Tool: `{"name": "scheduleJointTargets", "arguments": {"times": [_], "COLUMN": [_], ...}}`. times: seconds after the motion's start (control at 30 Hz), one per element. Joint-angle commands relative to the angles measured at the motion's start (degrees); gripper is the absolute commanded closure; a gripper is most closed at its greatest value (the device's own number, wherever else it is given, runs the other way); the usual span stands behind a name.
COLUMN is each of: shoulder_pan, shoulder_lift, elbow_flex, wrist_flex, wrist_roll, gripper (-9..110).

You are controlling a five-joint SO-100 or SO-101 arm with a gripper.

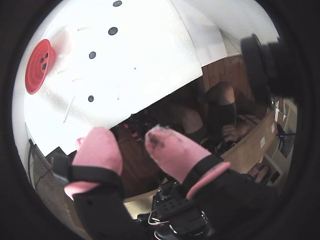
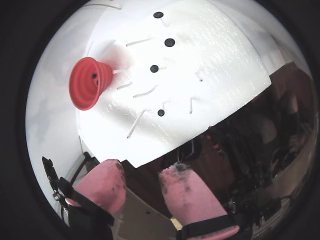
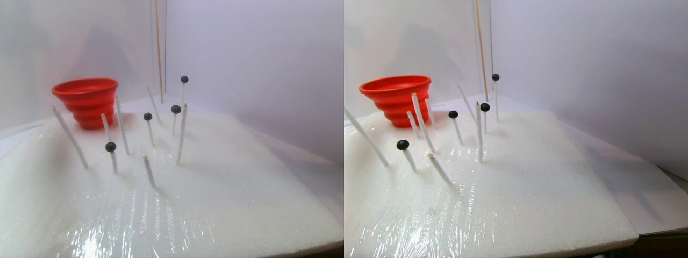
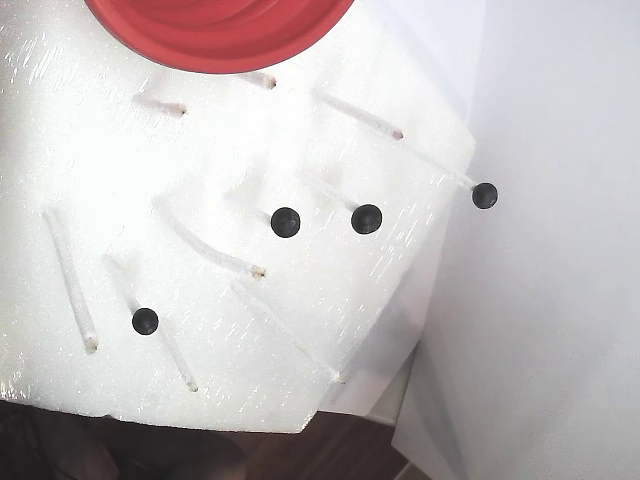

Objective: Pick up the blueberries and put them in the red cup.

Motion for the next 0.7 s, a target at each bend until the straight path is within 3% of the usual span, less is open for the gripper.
{"name": "scheduleJointTargets", "arguments": {"times": [0.0, 0.67], "shoulder_pan": [0.70, 4.13], "shoulder_lift": [-0.35, -10.02], "elbow_flex": [0.88, 13.80], "wrist_flex": [-2.99, -19.34], "wrist_roll": [-2.72, -12.74], "gripper": [88, 88]}}
